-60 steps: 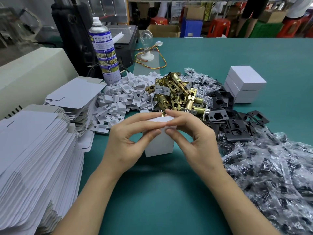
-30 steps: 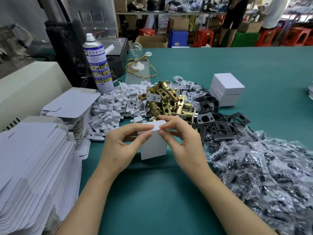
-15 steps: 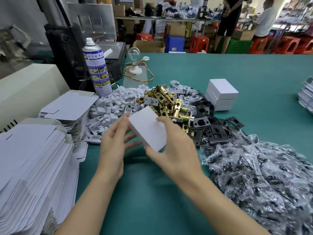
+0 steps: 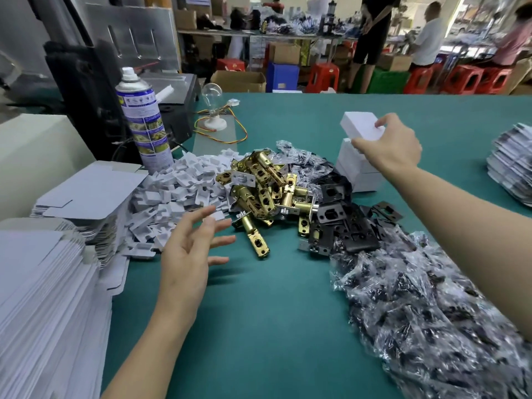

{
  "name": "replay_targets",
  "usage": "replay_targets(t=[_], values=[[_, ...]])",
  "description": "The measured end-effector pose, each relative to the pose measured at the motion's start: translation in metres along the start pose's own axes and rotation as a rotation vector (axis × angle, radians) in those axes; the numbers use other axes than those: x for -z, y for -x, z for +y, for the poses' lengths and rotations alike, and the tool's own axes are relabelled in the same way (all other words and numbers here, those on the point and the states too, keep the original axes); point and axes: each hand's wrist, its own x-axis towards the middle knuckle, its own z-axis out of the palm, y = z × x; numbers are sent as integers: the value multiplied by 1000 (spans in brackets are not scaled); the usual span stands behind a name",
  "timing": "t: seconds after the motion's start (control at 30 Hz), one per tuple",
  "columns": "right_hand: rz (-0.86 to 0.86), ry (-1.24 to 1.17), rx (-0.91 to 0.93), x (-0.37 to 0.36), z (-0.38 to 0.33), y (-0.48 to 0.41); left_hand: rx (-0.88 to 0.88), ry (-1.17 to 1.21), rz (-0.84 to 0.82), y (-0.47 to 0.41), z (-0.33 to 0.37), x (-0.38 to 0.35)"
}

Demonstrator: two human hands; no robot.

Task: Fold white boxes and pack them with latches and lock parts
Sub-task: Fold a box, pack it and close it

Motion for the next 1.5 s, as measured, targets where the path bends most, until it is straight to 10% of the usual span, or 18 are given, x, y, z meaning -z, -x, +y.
replay_targets(t=[1.13,1.33,1.5], values=[[-64,118,-96,-26,21,-10,44,-118,-121,1,-8,-3],[94,-99,401,-27,-56,35,36,-181,-142,2,-13,-7],[-141,-252,970,-62,-149,137,-12,-257,-175,3,-17,-8]])
